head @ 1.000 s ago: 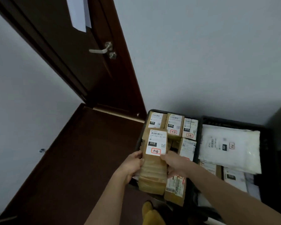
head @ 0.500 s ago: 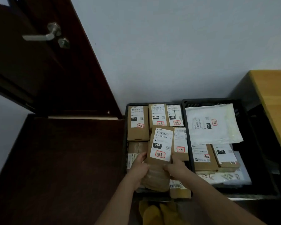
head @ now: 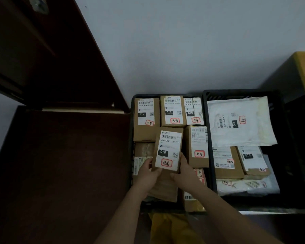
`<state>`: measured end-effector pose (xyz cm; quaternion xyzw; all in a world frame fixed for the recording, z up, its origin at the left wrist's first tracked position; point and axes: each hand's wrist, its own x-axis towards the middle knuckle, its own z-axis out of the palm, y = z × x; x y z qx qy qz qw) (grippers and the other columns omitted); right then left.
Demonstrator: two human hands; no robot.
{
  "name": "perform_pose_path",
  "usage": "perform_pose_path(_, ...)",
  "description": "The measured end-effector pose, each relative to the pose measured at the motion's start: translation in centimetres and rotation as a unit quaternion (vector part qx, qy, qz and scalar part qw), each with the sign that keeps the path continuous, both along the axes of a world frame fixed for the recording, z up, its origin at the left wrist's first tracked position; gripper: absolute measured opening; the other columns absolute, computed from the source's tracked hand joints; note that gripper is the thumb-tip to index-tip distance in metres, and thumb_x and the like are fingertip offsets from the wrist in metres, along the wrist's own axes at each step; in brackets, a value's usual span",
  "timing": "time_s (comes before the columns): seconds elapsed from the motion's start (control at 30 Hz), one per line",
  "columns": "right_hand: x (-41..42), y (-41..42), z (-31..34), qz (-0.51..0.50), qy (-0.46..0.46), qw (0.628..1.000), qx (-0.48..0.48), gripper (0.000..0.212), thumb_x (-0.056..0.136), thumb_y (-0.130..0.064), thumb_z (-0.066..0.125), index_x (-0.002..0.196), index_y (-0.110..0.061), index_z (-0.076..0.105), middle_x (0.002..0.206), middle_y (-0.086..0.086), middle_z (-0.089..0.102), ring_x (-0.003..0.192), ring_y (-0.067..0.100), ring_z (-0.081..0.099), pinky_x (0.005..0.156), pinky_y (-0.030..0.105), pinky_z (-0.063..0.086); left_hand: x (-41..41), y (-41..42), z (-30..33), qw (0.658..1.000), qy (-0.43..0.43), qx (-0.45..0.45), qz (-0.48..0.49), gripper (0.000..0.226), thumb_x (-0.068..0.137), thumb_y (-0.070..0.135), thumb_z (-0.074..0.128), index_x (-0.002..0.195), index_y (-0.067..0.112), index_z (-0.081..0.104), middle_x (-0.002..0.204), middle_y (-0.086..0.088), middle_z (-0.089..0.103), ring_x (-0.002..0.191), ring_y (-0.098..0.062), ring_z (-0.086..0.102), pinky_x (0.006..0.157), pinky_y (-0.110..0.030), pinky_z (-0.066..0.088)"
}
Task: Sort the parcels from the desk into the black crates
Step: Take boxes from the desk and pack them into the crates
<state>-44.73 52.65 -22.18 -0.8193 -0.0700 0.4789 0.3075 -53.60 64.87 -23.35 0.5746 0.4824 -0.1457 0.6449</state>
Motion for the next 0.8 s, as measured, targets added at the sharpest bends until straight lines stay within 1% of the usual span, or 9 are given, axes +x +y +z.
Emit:
perform_pose_path(0.1, 0.3, 0.1, 0.8, 0.005, 0.007, 1.0, -0.011, 0.08, 0.091, -0.01, 0.063, 0.154, -0.011, 0.013, 0.139, 0.006, 0.055, 0.125, 0.025, 0.055, 0.091, 0.037, 0.054, -0.4, 0.1, 0.4, 1.0, 0.008, 0.011, -0.007, 0.039, 0.091, 0.022, 0.069, 0.127, 0.026, 0.053, 0.122, 0.005, 0.062, 0.107, -0.011, 0.06, 0.092, -0.032, 0.053)
perform_pose_path(0.2, 0.0, 0.0, 1.8, -0.023, 0.091, 0.995, -0.024, 0.077, 0.09, -0.016, 0.069, 0.147, -0.013, 0.018, 0.138, 0.007, 0.05, 0.126, 0.031, 0.053, 0.074, 0.039, 0.06, -1.1, 0.5, 1.4, 1.0, 0.018, 0.017, -0.019, 0.042, 0.088, 0.026, 0.072, 0.126, 0.023, 0.056, 0.116, 0.006, 0.063, 0.103, -0.01, 0.062, 0.081, -0.025, 0.054)
perform_pose_path(0.27, -0.4, 0.3, 2.1, -0.029, 0.132, 0.99, -0.04, 0.075, 0.088, -0.018, 0.072, 0.144, -0.014, 0.022, 0.137, 0.006, 0.05, 0.124, 0.033, 0.055, 0.074, 0.047, 0.061, -1.7, 1.0, 2.1, 0.999, 0.03, 0.012, -0.023, 0.04, 0.088, 0.026, 0.073, 0.125, 0.019, 0.058, 0.115, 0.003, 0.066, 0.101, -0.012, 0.064, 0.078, -0.025, 0.056)
perform_pose_path(0.3, -0.5, 0.5, 2.0, -0.025, 0.138, 0.989, -0.046, 0.073, 0.088, -0.018, 0.072, 0.143, -0.016, 0.024, 0.137, 0.006, 0.05, 0.122, 0.034, 0.056, 0.072, 0.047, 0.061, -1.9, 1.3, 2.4, 0.999, 0.035, 0.009, -0.024, 0.04, 0.088, 0.025, 0.072, 0.125, 0.017, 0.059, 0.114, 0.002, 0.067, 0.1, -0.012, 0.065, 0.077, -0.024, 0.056)
perform_pose_path(0.43, -0.9, 1.8, 2.2, 0.01, 0.147, 0.989, -0.024, 0.064, 0.09, -0.019, 0.07, 0.141, -0.021, 0.031, 0.134, 0.003, 0.053, 0.117, 0.029, 0.061, 0.062, 0.032, 0.061, -3.1, 2.6, 3.1, 0.999, 0.048, -0.001, -0.009, 0.028, 0.09, 0.023, 0.07, 0.116, 0.023, 0.057, 0.11, 0.005, 0.065, 0.098, -0.008, 0.062, 0.07, -0.021, 0.054)
perform_pose_path(0.5, -1.0, 2.5, 1.9, 0.021, 0.136, 0.99, 0.008, 0.064, 0.091, -0.017, 0.068, 0.144, -0.021, 0.031, 0.135, 0.002, 0.053, 0.121, 0.026, 0.058, 0.074, 0.036, 0.06, -3.5, 3.1, 2.8, 0.999, 0.051, 0.005, 0.013, 0.029, 0.09, 0.023, 0.07, 0.115, 0.024, 0.056, 0.111, 0.005, 0.064, 0.099, -0.01, 0.062, 0.071, -0.022, 0.054)
perform_pose_path(0.6, -1.7, 3.4, 0.9, 0.024, 0.115, 0.992, 0.043, 0.066, 0.093, -0.01, 0.065, 0.147, -0.019, 0.028, 0.138, 0.002, 0.052, 0.128, 0.022, 0.051, 0.096, 0.038, 0.052, -4.0, 3.2, 1.9, 0.996, 0.054, 0.038, 0.057, 0.031, 0.092, 0.017, 0.068, 0.12, 0.021, 0.055, 0.108, 0.004, 0.064, 0.097, -0.01, 0.063, 0.072, -0.023, 0.054)
perform_pose_path(0.7, -3.0, 3.3, -0.5, 0.038, 0.083, 0.994, 0.058, 0.065, 0.092, -0.004, 0.064, 0.146, -0.017, 0.03, 0.14, 0.003, 0.052, 0.132, 0.021, 0.049, 0.105, 0.037, 0.046, -4.4, 2.6, 0.4, 0.994, 0.074, 0.064, 0.058, 0.039, 0.093, 0.012, 0.064, 0.131, 0.015, 0.055, 0.117, -0.001, 0.065, 0.103, -0.015, 0.063, 0.083, -0.031, 0.055)
perform_pose_path(0.8, -3.8, 3.2, -1.6, 0.054, 0.053, 0.994, 0.077, 0.066, 0.091, -0.005, 0.065, 0.146, -0.02, 0.033, 0.141, 0.001, 0.053, 0.134, 0.018, 0.048, 0.109, 0.035, 0.043, -5.0, 2.1, -0.3, 0.989, 0.087, 0.107, 0.046, 0.038, 0.093, 0.012, 0.064, 0.13, 0.016, 0.055, 0.116, 0.0, 0.065, 0.106, -0.016, 0.061, 0.094, -0.039, 0.053)
